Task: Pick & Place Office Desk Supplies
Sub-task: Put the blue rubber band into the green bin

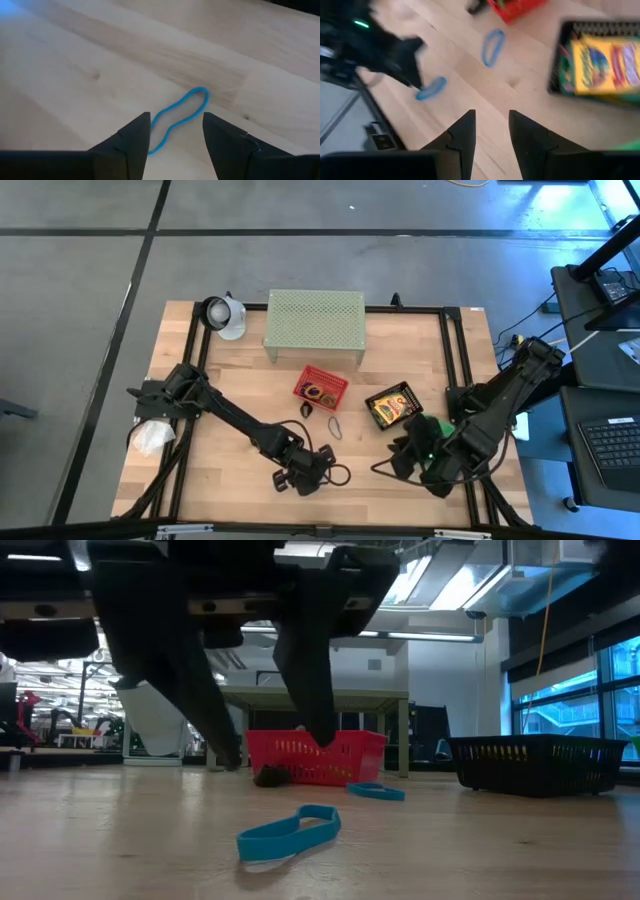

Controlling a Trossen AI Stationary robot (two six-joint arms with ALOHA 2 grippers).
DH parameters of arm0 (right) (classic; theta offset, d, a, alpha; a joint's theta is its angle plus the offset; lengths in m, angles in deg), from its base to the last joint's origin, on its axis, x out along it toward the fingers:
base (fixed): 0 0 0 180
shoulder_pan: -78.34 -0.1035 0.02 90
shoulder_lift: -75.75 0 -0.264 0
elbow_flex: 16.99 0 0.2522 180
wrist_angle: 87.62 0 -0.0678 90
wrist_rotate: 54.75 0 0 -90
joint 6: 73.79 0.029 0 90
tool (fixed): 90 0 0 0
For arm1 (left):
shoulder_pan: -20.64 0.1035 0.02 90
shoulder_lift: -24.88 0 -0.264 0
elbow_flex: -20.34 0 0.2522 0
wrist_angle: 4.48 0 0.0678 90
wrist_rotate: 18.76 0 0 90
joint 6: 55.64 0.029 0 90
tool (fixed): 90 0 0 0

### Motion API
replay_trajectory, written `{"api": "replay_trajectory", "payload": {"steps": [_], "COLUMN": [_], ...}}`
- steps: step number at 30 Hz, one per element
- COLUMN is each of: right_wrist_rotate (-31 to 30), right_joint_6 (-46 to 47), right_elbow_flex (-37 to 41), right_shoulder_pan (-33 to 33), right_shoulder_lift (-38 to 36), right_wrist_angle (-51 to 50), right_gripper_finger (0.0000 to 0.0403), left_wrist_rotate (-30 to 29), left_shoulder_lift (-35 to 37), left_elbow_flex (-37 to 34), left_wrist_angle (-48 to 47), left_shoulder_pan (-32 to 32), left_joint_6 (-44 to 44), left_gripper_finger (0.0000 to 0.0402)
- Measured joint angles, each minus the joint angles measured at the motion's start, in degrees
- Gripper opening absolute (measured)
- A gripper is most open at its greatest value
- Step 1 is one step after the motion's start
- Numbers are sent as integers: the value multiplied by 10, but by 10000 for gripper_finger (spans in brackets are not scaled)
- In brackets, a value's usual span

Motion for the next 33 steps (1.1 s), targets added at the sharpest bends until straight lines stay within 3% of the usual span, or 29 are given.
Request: {"api": "replay_trajectory", "payload": {"steps": [8,17,21,28,33], "right_wrist_rotate": [-50,-52,-59,-63,-63], "right_joint_6": [-74,-81,-85,-123,-141], "right_elbow_flex": [-44,-44,-44,-44,-44], "right_shoulder_pan": [0,0,0,0,0], "right_shoulder_lift": [0,0,0,0,0], "right_wrist_angle": [9,23,34,78,91], "right_gripper_finger": [118,118,118,118,118], "left_wrist_rotate": [10,11,27,34,24], "left_shoulder_lift": [-27,-43,-44,-45,-45], "left_elbow_flex": [1,3,3,2,2], "left_wrist_angle": [-1,6,6,19,19], "left_shoulder_pan": [-1,-12,-12,-19,-21], "left_joint_6": [27,22,18,25,1], "left_gripper_finger": [170,136,105,10,1]}}
